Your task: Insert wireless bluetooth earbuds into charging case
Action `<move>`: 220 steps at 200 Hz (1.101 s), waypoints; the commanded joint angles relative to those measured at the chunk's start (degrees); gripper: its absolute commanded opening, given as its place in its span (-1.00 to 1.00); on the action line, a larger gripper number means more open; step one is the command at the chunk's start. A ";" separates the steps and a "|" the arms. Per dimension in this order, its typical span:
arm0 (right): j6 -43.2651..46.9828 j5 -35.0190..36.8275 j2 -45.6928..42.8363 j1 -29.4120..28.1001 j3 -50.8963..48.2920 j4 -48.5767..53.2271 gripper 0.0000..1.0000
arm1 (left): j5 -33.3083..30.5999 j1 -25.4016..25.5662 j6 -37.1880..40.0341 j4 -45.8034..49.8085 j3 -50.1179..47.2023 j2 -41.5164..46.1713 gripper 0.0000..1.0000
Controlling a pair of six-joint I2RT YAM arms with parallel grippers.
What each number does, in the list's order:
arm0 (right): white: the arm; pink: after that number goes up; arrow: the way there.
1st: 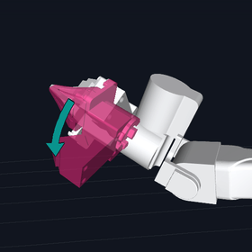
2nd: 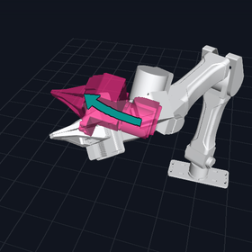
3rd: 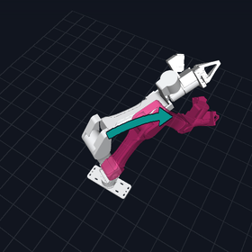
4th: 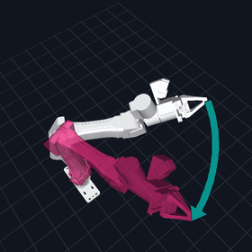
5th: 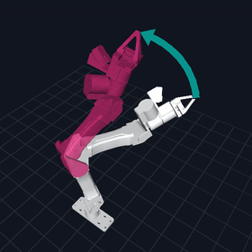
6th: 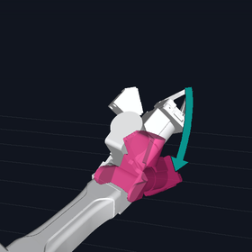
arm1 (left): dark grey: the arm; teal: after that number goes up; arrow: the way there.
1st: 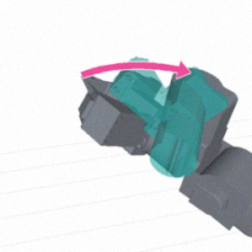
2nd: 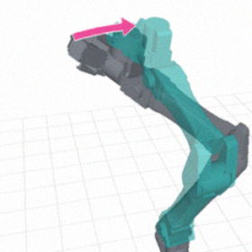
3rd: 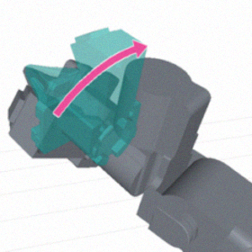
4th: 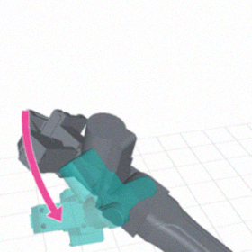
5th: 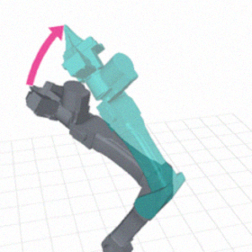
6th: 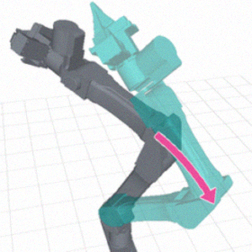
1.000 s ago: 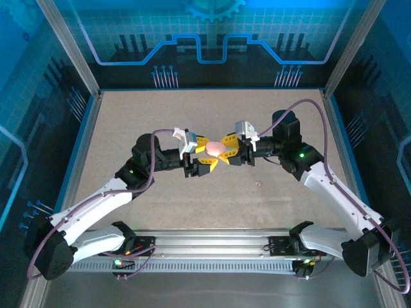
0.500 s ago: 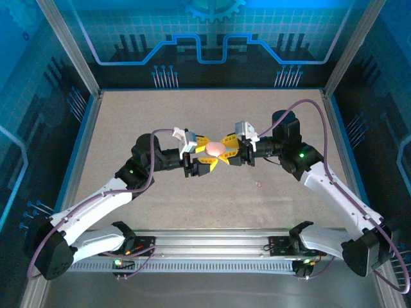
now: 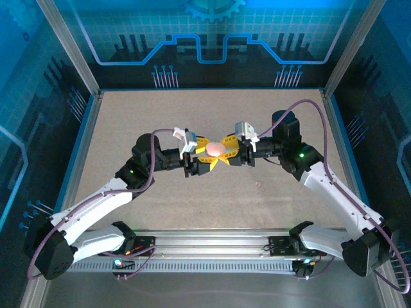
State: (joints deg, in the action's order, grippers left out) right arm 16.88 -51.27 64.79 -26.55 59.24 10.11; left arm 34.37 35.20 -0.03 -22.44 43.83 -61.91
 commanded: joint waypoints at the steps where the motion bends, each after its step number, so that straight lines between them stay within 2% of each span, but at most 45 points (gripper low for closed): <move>1: 1.39 -0.62 0.07 0.01 -0.13 1.12 -0.31 | 0.96 0.21 0.30 -1.21 2.13 -0.36 0.13; 32: 2.00 -0.60 0.56 -0.17 0.33 2.26 -0.31 | 0.79 0.18 0.30 -1.69 2.16 -0.39 0.14; 67: 0.66 -0.82 0.51 -0.17 0.21 0.80 -0.31 | 1.35 0.21 0.68 -0.29 2.56 -0.57 0.05; 142: -1.23 -1.24 0.41 0.07 0.18 -1.12 -0.32 | 1.23 0.19 2.48 2.40 2.46 0.04 0.13; 220: 0.39 -1.20 1.10 0.00 0.43 0.88 -0.32 | 1.56 0.10 0.73 -0.59 2.23 -0.36 -0.01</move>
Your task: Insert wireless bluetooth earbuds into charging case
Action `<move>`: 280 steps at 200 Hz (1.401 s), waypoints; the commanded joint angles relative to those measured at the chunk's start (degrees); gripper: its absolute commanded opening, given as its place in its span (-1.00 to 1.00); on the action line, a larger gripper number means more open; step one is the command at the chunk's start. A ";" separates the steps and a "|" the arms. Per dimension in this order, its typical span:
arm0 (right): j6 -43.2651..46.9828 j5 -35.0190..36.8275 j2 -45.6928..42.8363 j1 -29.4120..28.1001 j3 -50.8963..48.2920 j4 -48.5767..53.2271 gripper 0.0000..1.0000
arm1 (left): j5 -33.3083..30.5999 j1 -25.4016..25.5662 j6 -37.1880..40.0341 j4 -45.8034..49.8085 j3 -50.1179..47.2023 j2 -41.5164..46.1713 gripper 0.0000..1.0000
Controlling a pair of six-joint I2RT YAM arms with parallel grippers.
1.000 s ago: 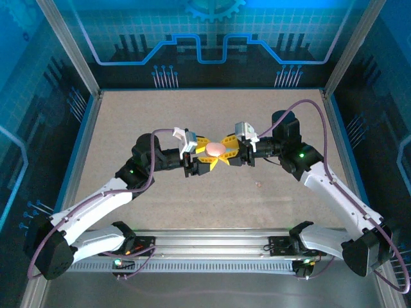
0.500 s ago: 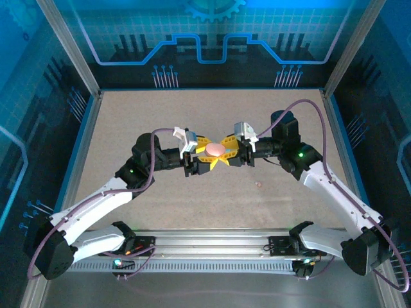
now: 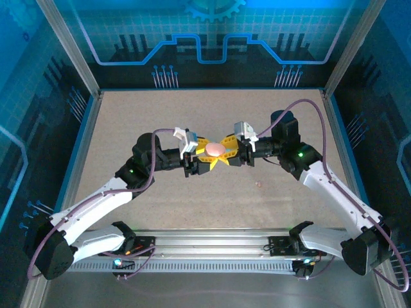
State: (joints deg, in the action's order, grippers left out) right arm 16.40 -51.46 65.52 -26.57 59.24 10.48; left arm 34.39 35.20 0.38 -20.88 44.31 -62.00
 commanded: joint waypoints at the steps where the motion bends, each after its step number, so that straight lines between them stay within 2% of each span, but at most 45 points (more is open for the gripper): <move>1: 0.89 -1.01 0.39 0.02 0.43 0.51 -0.32 | 1.54 0.16 0.27 -2.14 1.74 -0.25 -0.01; 36: 0.26 -0.95 0.56 0.03 0.86 0.67 -0.30 | 1.95 0.15 0.30 -1.45 1.94 -0.67 -0.15; 72: -3.48 0.15 0.75 0.36 3.12 1.78 -0.14 | 2.32 0.17 2.28 1.93 2.19 -0.29 -0.25; 159: -8.31 1.45 0.93 2.31 4.26 1.30 0.02 | 2.96 0.18 3.31 4.80 2.10 -0.10 -0.27; 182: -8.80 4.16 0.84 2.32 4.19 0.83 0.05 | 3.38 0.13 2.98 4.61 2.09 -0.18 -0.27; 218: -8.81 5.16 0.84 2.31 4.20 -0.07 0.01 | 3.77 0.16 2.22 3.92 1.79 -0.16 -0.27; 250: -5.49 5.85 1.52 1.30 5.49 2.91 -0.15 | 4.01 0.13 1.29 2.77 1.40 -0.25 -0.26; 280: -3.29 7.21 2.11 -0.46 6.86 3.95 -0.19 | 4.54 0.15 0.68 2.31 1.33 -0.30 -0.25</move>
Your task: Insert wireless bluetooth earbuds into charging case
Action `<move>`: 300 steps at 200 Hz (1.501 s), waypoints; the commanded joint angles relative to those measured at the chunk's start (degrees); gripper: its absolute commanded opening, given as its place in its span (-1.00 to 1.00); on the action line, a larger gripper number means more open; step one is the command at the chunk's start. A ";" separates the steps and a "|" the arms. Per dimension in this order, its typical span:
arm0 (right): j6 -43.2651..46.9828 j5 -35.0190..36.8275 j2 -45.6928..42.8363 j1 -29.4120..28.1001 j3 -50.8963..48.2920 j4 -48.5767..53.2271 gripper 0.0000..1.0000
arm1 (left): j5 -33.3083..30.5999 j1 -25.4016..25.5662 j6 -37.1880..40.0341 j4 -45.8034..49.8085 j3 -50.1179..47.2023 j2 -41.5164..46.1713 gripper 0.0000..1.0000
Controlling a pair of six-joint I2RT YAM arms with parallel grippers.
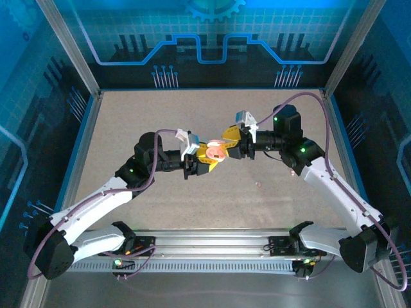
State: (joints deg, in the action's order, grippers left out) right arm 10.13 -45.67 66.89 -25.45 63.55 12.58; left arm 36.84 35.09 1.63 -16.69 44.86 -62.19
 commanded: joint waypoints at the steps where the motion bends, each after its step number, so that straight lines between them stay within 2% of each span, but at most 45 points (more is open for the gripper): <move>1: 3.11 1.48 0.76 -1.64 2.60 1.97 -0.20 | 2.14 0.25 -0.61 -1.92 0.81 -0.11 -0.25; 41: 6.29 1.48 2.99 -3.20 5.59 5.87 -0.36 | 2.28 0.32 -1.33 -2.99 0.63 -0.13 -0.24; 85: 6.74 1.55 2.21 -3.38 5.71 5.60 -0.68 | 0.46 0.27 -1.46 -3.73 -0.07 -0.26 -0.10; 111: 7.11 2.35 1.71 -3.62 5.45 5.46 -0.70 | 0.16 0.38 -2.63 -5.02 0.11 -1.08 0.04; 156: 6.79 3.83 1.30 -4.08 4.60 4.33 -0.72 | 0.41 0.60 -3.45 -5.64 0.57 -2.41 0.14; 213: 6.55 4.01 1.22 -4.08 4.13 3.49 -0.71 | 0.82 0.69 -3.17 -5.42 0.77 -2.98 0.08; 300: 7.49 4.60 1.03 -4.38 3.51 3.68 -0.68 | 0.61 0.87 -4.09 -6.96 0.74 -3.00 0.13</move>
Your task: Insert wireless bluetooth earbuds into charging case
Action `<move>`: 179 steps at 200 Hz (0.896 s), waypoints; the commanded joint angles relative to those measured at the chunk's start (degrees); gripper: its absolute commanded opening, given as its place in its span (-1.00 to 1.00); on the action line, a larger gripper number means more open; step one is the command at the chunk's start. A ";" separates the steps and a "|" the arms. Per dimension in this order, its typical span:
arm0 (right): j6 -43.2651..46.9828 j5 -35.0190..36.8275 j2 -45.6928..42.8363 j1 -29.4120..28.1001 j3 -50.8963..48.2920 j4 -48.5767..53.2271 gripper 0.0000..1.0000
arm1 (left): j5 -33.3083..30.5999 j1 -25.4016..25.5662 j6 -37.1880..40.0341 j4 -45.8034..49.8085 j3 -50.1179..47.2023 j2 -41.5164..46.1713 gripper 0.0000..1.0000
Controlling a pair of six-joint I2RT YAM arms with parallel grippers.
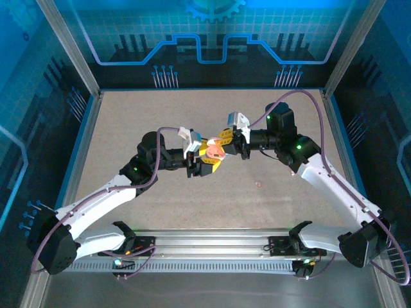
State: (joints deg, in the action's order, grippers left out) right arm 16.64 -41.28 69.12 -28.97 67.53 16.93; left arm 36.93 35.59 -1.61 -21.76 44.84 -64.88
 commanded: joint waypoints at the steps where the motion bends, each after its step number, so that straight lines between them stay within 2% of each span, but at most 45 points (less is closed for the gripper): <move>1: 0.96 0.13 -1.19 -0.89 -0.47 -0.71 -0.68 | 0.56 0.41 -0.86 -1.88 0.81 -0.32 0.13; 51: 0.40 -0.08 -1.55 -0.91 -0.74 -1.39 -0.67 | 0.60 0.48 0.38 -0.20 1.04 -0.25 0.10; 111: -0.05 0.23 -1.40 -0.91 -0.34 -0.50 -0.61 | 0.82 0.47 0.54 -0.28 1.07 -0.21 -0.18; 148: -4.95 3.16 -2.80 -0.44 1.41 0.21 -0.35 | -1.41 0.53 0.67 -1.24 -0.04 0.48 -0.20; 156: -7.43 4.14 -3.65 -0.01 1.71 0.05 -0.20 | -2.25 0.53 0.56 -1.97 -0.48 0.77 -0.21; 179: -17.51 12.60 -7.08 2.21 3.47 1.33 0.01 | -4.91 0.57 -0.06 -3.81 -1.74 1.29 -0.22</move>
State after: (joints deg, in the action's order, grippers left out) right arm 9.78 -36.64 66.43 -28.67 67.64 17.23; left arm 35.14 35.79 -1.56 -21.87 44.75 -64.88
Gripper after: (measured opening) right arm 0.456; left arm 0.402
